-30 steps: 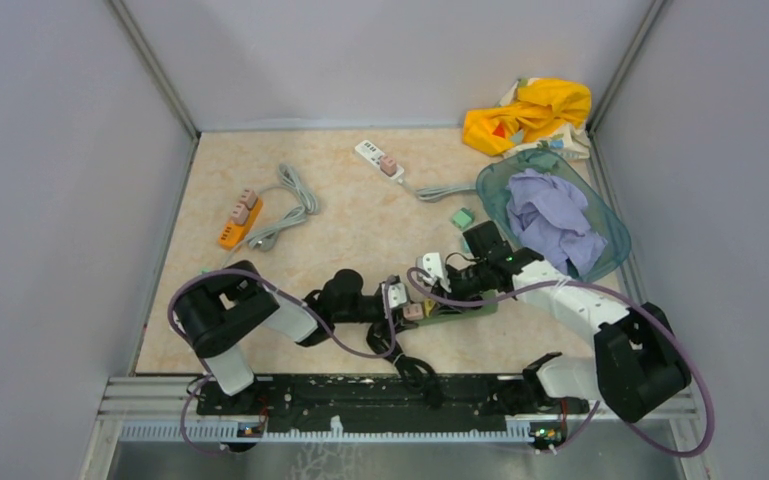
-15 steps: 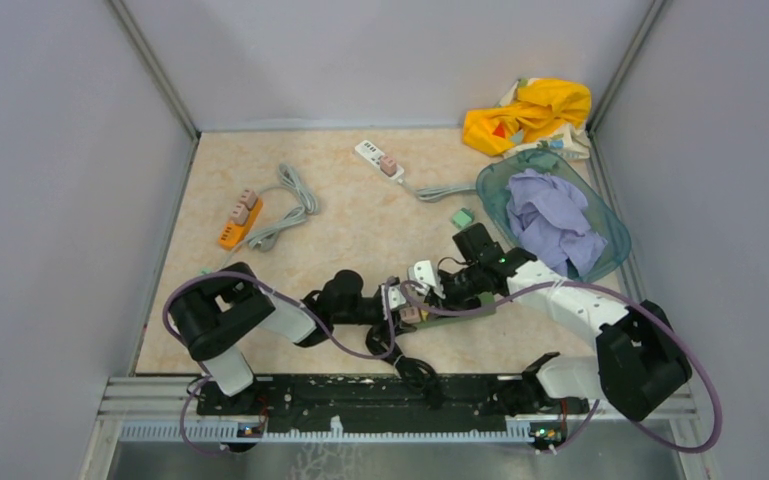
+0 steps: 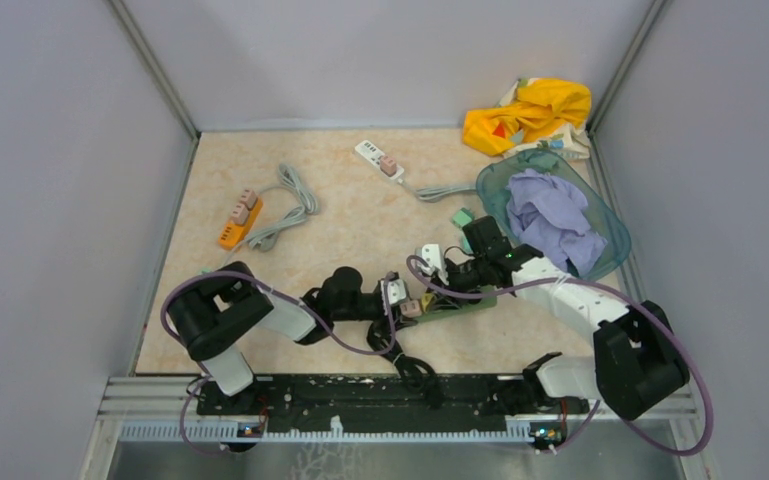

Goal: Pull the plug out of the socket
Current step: Remove the plug from the socket.

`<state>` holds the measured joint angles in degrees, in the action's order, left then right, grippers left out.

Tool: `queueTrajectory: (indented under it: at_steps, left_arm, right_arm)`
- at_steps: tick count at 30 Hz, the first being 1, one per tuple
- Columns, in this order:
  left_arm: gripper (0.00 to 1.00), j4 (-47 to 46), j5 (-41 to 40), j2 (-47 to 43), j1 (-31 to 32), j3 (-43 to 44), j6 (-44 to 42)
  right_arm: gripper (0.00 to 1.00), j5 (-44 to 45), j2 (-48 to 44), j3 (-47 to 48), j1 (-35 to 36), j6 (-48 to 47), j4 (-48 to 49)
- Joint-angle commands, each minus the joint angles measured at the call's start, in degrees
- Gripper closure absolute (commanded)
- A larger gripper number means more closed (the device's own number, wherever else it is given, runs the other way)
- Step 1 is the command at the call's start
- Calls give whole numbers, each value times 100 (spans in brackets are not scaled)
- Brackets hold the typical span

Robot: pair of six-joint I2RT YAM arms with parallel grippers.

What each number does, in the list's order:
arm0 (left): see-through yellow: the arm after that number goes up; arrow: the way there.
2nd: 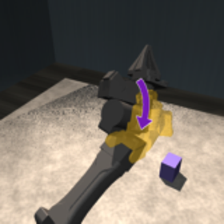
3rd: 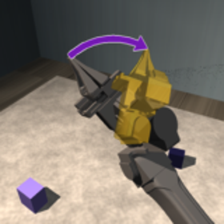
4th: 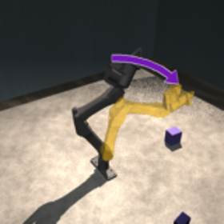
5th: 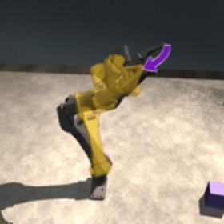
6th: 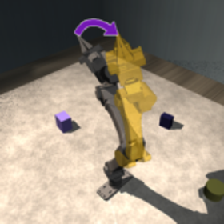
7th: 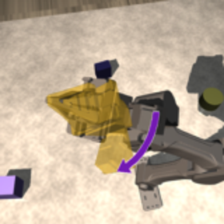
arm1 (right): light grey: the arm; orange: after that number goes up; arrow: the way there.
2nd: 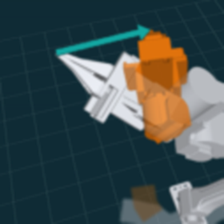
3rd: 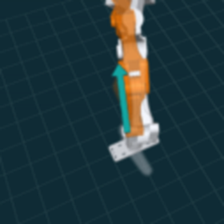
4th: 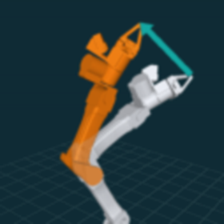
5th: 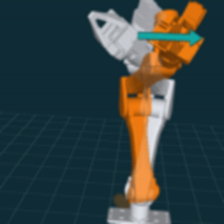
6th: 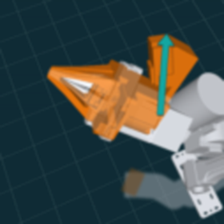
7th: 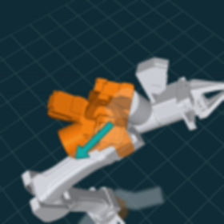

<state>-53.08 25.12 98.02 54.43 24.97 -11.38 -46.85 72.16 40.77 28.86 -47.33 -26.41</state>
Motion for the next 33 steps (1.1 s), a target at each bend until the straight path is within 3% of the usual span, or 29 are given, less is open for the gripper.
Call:
queueTrajectory:
  at_steps: [1, 4, 7, 15, 22, 27, 33]
  left_arm:
    - [99, 653, -58, -31, 26, -278, 57]
    - [99, 626, -69, -55, 26, -326, 65]
    - [99, 628, -74, -45, 24, -287, 77]
    - [99, 810, -35, 132, 23, 17, 144]
    - [99, 843, -76, 152, 30, -11, 134]
    - [99, 854, -152, 72, 24, -107, 84]
    - [99, 875, -150, 35, 31, -82, 85]
  right_arm:
    - [100, -662, -427, 254, -363, -612, 114]
    - [100, -1473, -419, 280, -350, -1332, -537]
    - [100, -1645, -383, 287, -110, -1609, -768]
    - [100, -426, -107, 222, 620, 661, 1032]
    - [100, 37, -165, 292, 176, 722, 1093]
    - [100, -425, -426, 221, -397, 114, 638]
    - [100, -1732, -398, 237, -229, -1655, -807]
